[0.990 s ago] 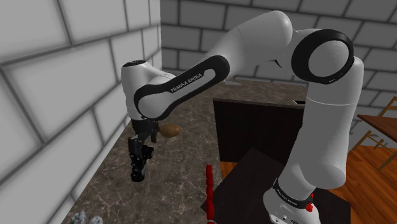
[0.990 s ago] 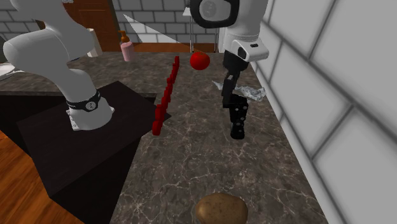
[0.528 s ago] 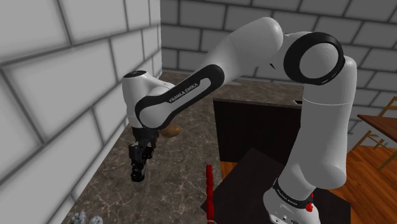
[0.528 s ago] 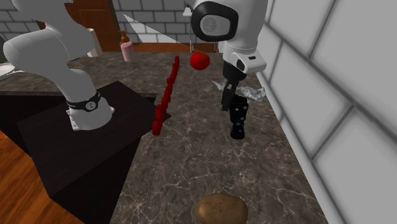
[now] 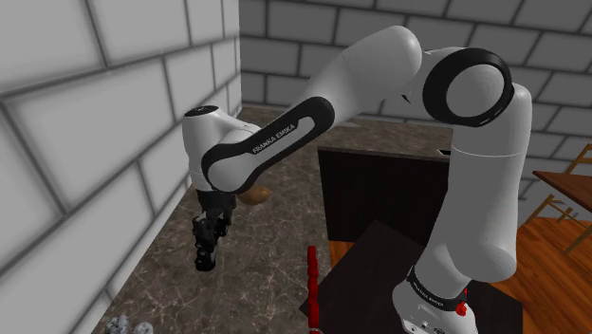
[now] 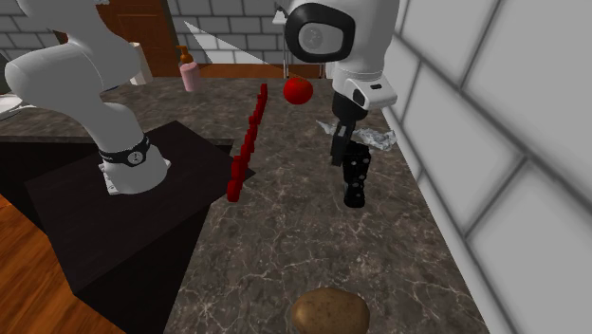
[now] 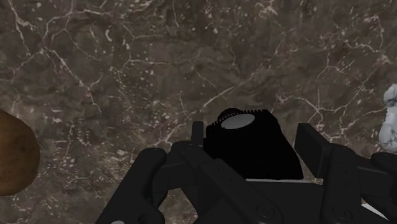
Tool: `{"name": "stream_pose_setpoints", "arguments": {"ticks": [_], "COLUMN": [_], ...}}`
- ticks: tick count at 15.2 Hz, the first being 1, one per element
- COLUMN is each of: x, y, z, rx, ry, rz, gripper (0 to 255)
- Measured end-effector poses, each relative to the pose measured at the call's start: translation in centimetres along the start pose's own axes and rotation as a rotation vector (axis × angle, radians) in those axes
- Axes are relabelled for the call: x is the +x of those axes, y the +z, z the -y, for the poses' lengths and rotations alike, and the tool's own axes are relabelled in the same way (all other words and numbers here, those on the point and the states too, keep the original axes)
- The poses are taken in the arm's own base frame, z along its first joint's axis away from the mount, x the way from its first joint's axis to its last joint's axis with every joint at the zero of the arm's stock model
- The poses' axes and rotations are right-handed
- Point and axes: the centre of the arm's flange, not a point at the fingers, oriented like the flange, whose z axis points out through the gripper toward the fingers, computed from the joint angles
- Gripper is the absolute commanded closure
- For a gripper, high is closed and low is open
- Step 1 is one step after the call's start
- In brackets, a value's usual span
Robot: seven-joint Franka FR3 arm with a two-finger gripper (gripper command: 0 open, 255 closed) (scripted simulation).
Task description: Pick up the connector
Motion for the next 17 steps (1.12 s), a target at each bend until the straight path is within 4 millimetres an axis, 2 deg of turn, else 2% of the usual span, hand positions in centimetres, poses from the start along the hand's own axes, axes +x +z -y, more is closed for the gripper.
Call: {"name": "stream_pose_setpoints", "arguments": {"ticks": [5, 17], "x": [-0.1, -0.4], "y": [-1.0, -7.2], "z": [0.1, 0.1], "rx": [0.0, 0.0], "ry": [0.0, 0.0], "rz": [0.003, 0.004], "gripper": [255, 255]}}
